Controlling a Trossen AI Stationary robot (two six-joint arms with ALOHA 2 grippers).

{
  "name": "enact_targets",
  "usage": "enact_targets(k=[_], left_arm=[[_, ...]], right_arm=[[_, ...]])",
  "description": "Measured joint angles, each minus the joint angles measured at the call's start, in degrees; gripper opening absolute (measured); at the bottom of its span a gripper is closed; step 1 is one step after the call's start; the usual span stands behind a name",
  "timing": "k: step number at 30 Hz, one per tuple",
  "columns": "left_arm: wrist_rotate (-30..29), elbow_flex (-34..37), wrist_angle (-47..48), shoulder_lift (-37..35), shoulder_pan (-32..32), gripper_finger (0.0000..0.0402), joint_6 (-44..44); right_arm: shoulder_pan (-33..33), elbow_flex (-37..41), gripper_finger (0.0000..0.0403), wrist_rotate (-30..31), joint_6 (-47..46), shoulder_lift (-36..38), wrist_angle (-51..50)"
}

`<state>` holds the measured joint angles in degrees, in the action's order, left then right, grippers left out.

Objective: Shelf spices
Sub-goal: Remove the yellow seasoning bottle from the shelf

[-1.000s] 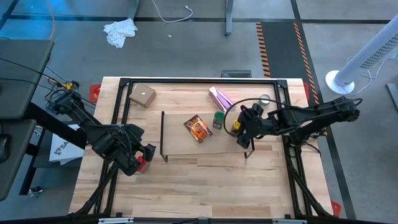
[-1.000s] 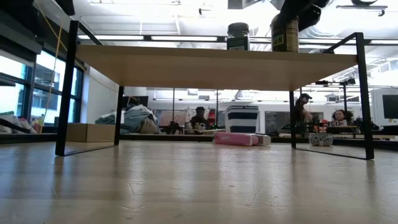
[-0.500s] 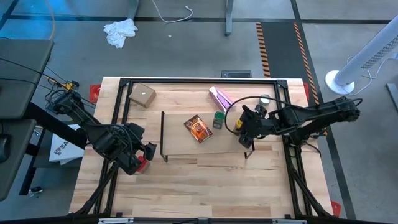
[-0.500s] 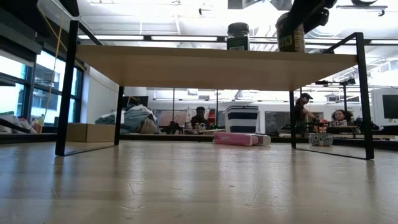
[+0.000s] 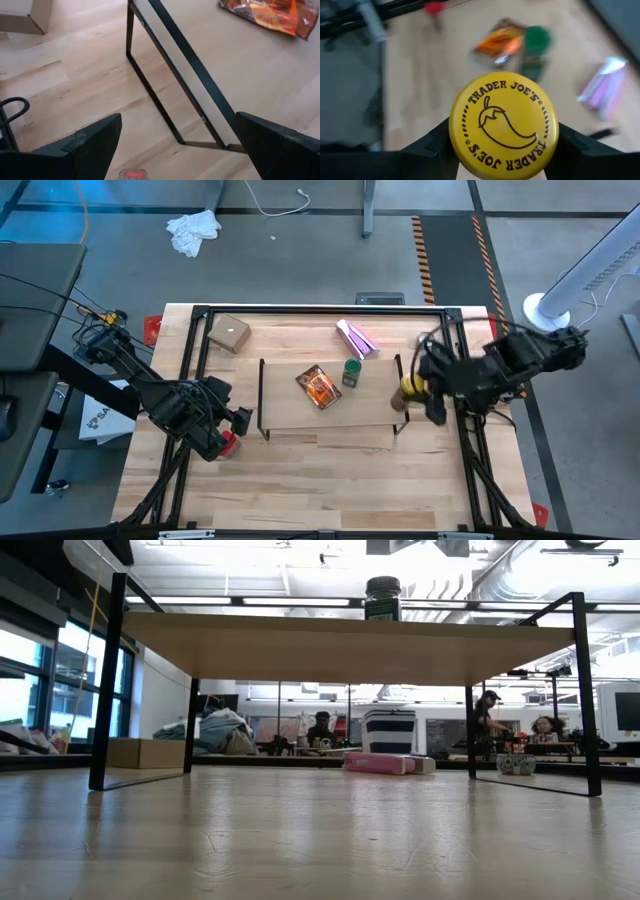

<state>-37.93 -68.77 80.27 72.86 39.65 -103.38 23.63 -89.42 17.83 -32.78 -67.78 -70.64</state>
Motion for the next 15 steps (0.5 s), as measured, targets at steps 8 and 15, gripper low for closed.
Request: enact_targets(k=[8, 15], left_arm=[[-0.17, 0.0, 0.76, 0.0, -2.09, 0.0385, -1.04], [0.8, 0.0, 0.89, 0.0, -3.53, 0.0385, 0.71]], right_arm=[[16.84, 8.58, 0.0201, 3.27, -18.36, -0.21, 0.4], [27.08, 23.91, 0.0201, 5.59, -35.12, -0.31, 5.65]])
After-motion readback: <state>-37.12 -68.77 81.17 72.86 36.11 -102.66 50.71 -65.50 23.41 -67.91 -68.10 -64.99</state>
